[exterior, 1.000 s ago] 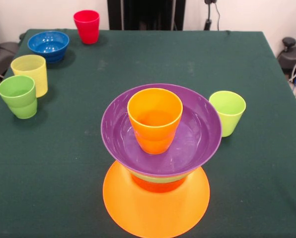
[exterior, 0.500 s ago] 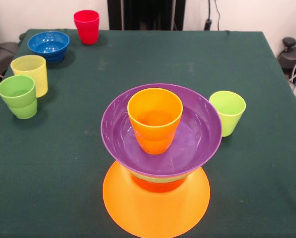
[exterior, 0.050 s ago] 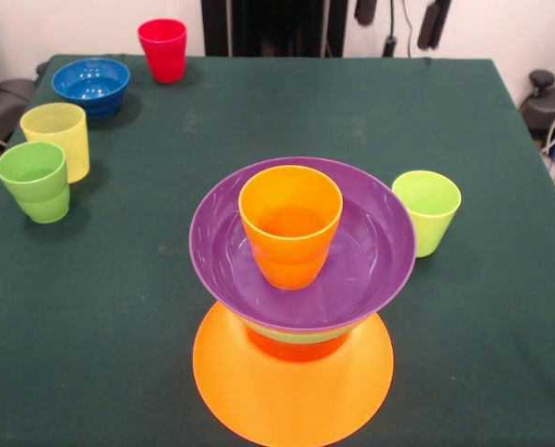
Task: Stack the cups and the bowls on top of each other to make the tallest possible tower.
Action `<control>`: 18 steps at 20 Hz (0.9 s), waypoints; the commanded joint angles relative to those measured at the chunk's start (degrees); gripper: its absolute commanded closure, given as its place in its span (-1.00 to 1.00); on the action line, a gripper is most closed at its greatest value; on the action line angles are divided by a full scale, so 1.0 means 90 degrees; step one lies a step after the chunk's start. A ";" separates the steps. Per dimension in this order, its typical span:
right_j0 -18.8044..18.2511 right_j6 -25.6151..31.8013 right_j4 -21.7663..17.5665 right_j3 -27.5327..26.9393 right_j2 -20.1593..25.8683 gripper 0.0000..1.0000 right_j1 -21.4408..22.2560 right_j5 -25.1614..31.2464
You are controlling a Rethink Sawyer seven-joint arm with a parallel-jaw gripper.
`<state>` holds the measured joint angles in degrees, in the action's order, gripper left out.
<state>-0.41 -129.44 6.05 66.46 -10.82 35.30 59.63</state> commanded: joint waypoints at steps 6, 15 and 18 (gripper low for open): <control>0.0229 -0.1477 0.0051 -0.0064 0.0192 -1.00 -0.1054 -0.0548; 0.0250 -0.1464 0.0162 -0.0092 0.0175 -1.00 -0.1479 -0.0878; 0.0240 -0.1422 0.0250 0.0119 0.0242 -1.00 -0.1539 -0.1138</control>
<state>1.00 -130.44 6.96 65.18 -11.58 24.71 55.01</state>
